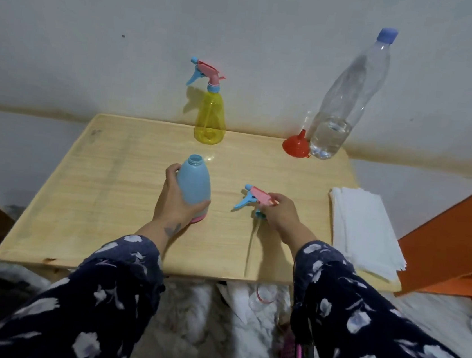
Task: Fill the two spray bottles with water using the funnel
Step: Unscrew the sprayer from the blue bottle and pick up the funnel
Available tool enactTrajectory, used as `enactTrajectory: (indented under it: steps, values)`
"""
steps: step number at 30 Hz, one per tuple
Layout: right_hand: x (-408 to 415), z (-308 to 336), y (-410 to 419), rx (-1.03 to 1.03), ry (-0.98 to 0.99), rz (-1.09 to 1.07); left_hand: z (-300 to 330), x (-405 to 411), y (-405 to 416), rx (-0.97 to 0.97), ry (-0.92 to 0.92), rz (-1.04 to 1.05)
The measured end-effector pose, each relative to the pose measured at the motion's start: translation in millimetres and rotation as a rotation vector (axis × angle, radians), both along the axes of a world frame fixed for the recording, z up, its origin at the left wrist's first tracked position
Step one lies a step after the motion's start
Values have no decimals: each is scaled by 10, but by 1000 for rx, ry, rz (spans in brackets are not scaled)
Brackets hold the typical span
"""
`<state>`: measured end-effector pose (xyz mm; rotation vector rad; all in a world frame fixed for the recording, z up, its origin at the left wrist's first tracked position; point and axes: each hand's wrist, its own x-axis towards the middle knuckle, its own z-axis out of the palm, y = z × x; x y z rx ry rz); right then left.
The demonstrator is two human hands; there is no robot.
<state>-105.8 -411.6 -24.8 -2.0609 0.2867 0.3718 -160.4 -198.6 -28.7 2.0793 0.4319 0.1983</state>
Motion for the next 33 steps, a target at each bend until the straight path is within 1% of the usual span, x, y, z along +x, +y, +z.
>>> enactTrajectory:
  steps: [2,3,6,8,10,11,14,16,23,25,28,30,33]
  values:
    - [-42,-64,21,-76,2,68,-36,30,-8,-4,-8,6]
    - [-53,-80,29,-81,10,85,-50,42,-14,-3,-13,9]
    - [-49,-93,19,-76,44,134,-88,52,-37,30,-19,20]
    - [-28,-105,-11,-37,75,158,-118,39,-48,42,-14,35]
    - [-12,-74,-46,19,113,139,-156,22,-40,51,-11,46]
    - [21,-46,-71,10,100,113,-172,16,-35,56,-8,51]
    - [276,-9,-207,-116,-51,-20,-217,1,-24,44,-7,56]
    - [499,14,-303,-148,-121,-89,-248,-3,-30,25,-7,66]
    - [1442,41,-367,-145,-329,-89,-277,1,-43,-101,-22,132]
    - [1721,-58,-347,-148,-343,-95,-285,9,-52,-45,-28,140]
    - [1962,-207,-294,-145,-345,-161,-290,9,-57,36,-24,121]
    - [2060,-296,-256,-234,-368,-189,-290,8,-55,68,-20,124]
    - [2116,-372,-209,-444,-440,-167,-294,16,-37,112,-14,122]
